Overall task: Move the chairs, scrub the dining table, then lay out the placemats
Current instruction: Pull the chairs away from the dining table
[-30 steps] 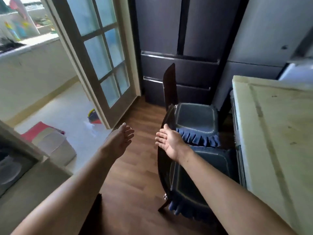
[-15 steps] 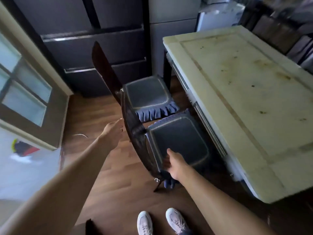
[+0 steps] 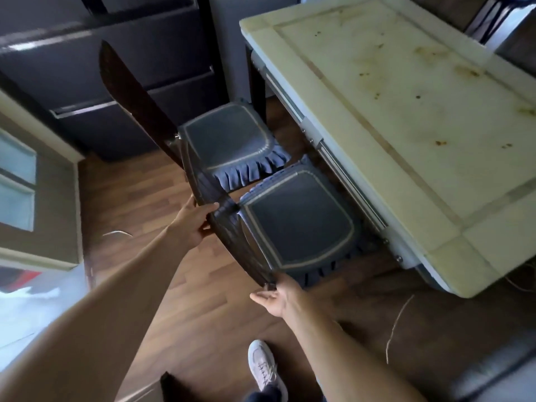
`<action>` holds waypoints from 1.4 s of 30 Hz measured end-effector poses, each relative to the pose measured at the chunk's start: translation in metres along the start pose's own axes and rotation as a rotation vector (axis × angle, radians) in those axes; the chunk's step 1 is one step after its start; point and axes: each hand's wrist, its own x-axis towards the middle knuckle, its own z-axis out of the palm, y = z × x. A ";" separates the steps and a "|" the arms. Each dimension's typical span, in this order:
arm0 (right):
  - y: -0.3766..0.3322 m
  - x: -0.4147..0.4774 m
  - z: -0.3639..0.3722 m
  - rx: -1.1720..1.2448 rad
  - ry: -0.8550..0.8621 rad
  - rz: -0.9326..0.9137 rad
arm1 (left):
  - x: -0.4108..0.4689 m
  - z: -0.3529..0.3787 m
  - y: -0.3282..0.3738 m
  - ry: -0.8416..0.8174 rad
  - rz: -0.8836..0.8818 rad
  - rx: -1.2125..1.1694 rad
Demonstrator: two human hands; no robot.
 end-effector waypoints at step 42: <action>-0.212 0.030 -0.129 0.475 -0.010 -0.081 | 0.067 0.271 0.032 -0.041 0.035 0.015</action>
